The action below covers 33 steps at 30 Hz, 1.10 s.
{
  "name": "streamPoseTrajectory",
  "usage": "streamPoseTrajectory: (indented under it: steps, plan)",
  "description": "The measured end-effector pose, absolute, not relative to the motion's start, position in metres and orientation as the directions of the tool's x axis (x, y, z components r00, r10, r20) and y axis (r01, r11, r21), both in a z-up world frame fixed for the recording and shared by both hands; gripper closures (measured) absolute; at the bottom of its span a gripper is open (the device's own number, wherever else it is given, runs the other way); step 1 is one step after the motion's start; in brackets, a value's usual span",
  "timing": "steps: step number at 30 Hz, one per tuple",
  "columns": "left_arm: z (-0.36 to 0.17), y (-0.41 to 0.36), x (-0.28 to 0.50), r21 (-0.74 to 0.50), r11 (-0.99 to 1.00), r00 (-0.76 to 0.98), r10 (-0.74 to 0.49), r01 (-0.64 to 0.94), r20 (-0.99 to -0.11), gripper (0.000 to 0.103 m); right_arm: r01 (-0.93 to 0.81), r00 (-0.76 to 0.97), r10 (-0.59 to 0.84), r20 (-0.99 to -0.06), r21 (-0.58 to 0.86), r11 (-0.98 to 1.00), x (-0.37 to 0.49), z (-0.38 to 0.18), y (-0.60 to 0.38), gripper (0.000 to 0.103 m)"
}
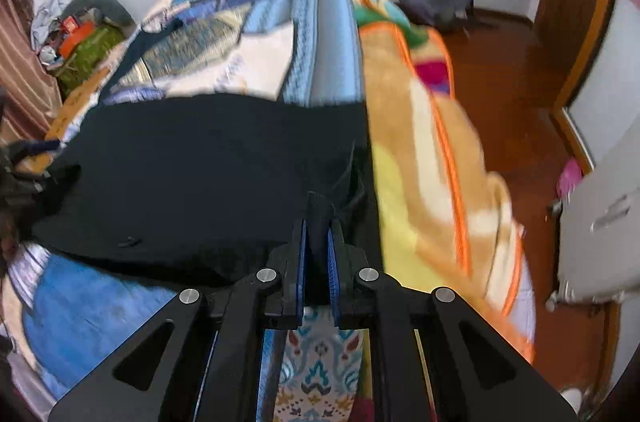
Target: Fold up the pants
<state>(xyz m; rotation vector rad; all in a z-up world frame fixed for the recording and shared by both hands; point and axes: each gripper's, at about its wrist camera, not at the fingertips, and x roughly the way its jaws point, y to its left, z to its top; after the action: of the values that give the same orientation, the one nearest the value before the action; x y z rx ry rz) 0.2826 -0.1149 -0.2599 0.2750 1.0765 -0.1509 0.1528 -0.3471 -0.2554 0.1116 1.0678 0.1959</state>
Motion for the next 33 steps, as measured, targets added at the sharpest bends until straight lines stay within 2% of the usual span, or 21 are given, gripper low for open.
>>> streamPoseTrajectory:
  steps: [2, 4, 5, 6, 9, 13, 20, 25, 33]
  plan:
    - [-0.260, -0.113, 0.282, 0.129, 0.959, 0.462, -0.003, 0.252, -0.887, 0.008, -0.106, 0.459, 0.198, -0.866, 0.167, 0.980, 0.148, -0.260, -0.347, 0.087]
    - [-0.260, -0.109, 0.282, 0.106, 0.962, 0.454, -0.020, 0.251, -0.891, 0.008, -0.100, 0.460, 0.132, -0.878, 0.096, 0.990, 0.147, -0.255, -0.345, 0.073]
    - [-0.259, -0.106, 0.281, 0.091, 0.964, 0.448, -0.031, 0.248, -0.894, 0.008, -0.094, 0.460, 0.104, -0.882, 0.068, 0.993, 0.149, -0.250, -0.345, 0.059]
    - [-0.258, -0.104, 0.281, 0.084, 0.966, 0.446, -0.036, 0.246, -0.894, 0.008, -0.089, 0.471, 0.082, -0.878, 0.045, 0.995, 0.149, -0.244, -0.346, 0.054]
    - [-0.246, -0.087, 0.277, 0.065, 0.974, 0.477, -0.048, 0.218, -0.878, 0.008, -0.099, 0.517, 0.073, -0.853, 0.025, 0.995, 0.151, -0.219, -0.343, 0.054]
    - [-0.223, -0.045, 0.275, 0.034, 0.989, 0.527, -0.047, 0.143, -0.848, 0.008, -0.163, 0.579, 0.138, -0.803, 0.052, 0.985, 0.159, -0.181, -0.318, 0.054]
    - [-0.202, 0.067, 0.265, 0.052, 0.997, 0.586, 0.076, -0.059, -0.807, 0.006, -0.370, 0.597, 0.320, -0.735, 0.102, 0.924, 0.192, -0.142, -0.225, 0.054]
    - [-0.217, 0.155, 0.257, 0.067, 0.975, 0.531, 0.173, -0.213, -0.830, 0.005, -0.526, 0.522, 0.434, -0.734, 0.123, 0.841, 0.222, -0.144, -0.143, 0.054]
    - [-0.282, 0.239, 0.246, 0.037, 0.945, 0.385, 0.168, -0.326, -0.907, 0.005, -0.685, 0.330, 0.483, -0.811, 0.147, 0.714, 0.273, -0.190, -0.027, 0.054]
